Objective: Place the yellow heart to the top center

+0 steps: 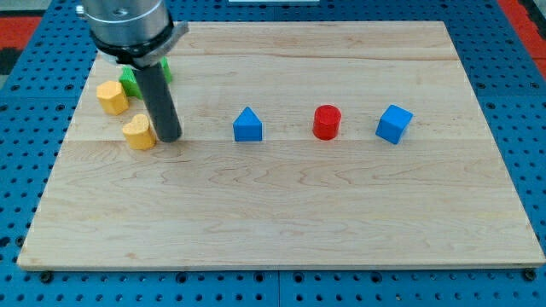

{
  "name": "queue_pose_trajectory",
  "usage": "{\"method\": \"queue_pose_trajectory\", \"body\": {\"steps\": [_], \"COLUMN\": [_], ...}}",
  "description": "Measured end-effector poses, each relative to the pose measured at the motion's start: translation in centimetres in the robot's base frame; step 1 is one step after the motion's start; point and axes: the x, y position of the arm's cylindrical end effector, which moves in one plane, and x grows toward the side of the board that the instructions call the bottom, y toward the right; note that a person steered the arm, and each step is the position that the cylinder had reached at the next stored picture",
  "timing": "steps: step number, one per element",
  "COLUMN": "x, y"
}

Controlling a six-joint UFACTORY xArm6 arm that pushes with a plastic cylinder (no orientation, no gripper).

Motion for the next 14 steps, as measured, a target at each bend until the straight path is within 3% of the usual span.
{"method": "queue_pose_trajectory", "body": {"steps": [1,2,4,5,7,9,10,11,13,14], "x": [4.0,0.8,-5.7,-9.3,-11.8,-17.6,-18.1,-19.3,-21.4,-21.3], "y": [-2.3,-6.7,-6.5,-1.3,-0.7,3.8,4.4,-0.5,11.9,11.8]}}
